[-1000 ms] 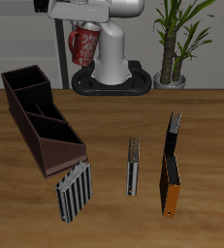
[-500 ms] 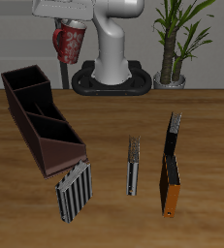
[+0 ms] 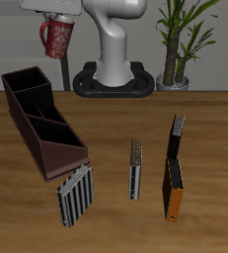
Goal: Place the red mug into the right desk caddy's right compartment
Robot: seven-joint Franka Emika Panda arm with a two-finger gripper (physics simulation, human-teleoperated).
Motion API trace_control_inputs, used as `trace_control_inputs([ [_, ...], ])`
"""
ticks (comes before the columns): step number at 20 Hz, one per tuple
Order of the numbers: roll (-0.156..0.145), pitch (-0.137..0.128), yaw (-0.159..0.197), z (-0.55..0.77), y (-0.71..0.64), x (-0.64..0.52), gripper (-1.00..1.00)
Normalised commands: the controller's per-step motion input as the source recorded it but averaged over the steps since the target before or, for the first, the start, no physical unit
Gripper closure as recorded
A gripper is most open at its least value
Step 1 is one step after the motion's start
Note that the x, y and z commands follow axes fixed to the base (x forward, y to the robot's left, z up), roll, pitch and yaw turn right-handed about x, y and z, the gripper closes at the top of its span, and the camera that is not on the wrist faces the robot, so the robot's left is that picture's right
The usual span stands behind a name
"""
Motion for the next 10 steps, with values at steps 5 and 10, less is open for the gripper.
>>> trace_control_inputs([
  [5,-0.031,-0.039,0.011,0.16,-0.44,-0.06,1.0],
  [10,-0.073,-0.047,-0.047,0.2,-0.44,-0.1,1.0],
])
